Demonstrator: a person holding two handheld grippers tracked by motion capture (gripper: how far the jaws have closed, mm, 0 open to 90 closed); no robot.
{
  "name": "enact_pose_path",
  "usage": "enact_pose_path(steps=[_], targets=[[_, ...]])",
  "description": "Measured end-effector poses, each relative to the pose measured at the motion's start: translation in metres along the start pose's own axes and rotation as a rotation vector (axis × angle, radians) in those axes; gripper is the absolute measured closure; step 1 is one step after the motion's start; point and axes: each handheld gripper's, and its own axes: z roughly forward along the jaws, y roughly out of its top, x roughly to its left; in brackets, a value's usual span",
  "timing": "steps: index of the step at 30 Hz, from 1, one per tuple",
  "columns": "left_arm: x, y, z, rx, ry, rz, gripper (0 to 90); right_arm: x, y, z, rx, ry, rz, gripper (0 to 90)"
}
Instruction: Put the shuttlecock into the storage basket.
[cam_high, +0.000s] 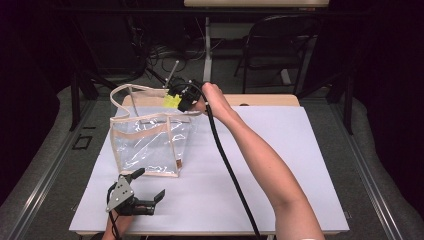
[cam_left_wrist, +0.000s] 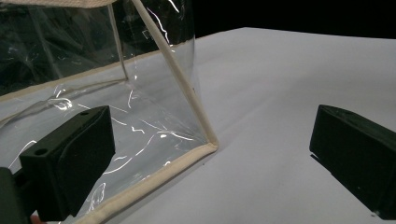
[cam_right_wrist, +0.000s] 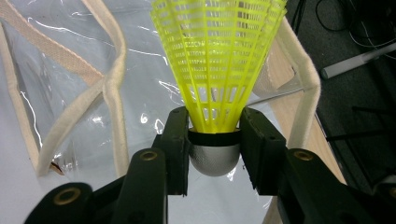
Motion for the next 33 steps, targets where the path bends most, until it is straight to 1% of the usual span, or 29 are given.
enact_pose_path(steps=[7,11,12,16,19,21,22,23,28,30,33], targets=[[0.0,0.0,0.0,-0.002,0.0,0.0,0.1,-0.001,0.0,0.004,0.014,-0.001,0.005,64.5],[0.0,0.0,-0.001,-0.002,-0.001,0.0,0.1,0.0,0.0,0.005,0.014,0.002,0.005,64.2],[0.0,0.0,-0.001,-0.002,0.0,-0.001,0.1,0.0,0.0,0.005,0.016,0.003,0.012,64.1],[0.0,0.0,-0.001,-0.002,-0.001,0.0,0.1,0.0,0.0,0.006,0.009,0.0,0.016,63.5],[0.0,0.0,-0.001,-0.003,0.0,0.0,0.2,0.0,0.0,0.005,0.002,-0.009,0.027,57.7],[0.0,0.0,-0.001,-0.001,-0.002,0.001,0.1,-0.001,0.0,0.004,0.0,-0.019,0.036,52.1],[0.0,0.0,-0.001,0.0,-0.002,0.001,0.1,-0.001,-0.001,0.003,-0.007,-0.02,0.037,51.6],[0.0,0.0,-0.001,0.0,-0.003,0.002,0.1,-0.001,-0.001,0.002,-0.013,-0.02,0.05,49.9],[0.0,0.0,-0.001,0.002,-0.003,0.006,0.1,-0.003,-0.004,-0.007,-0.046,-0.013,0.068,42.4],[0.0,0.0,-0.001,0.002,-0.003,0.006,0.1,-0.003,-0.005,-0.012,-0.062,-0.008,0.075,40.6],[0.0,0.0,-0.001,0.002,-0.003,0.006,0.1,-0.003,-0.008,-0.019,-0.084,0.003,0.091,34.4]])
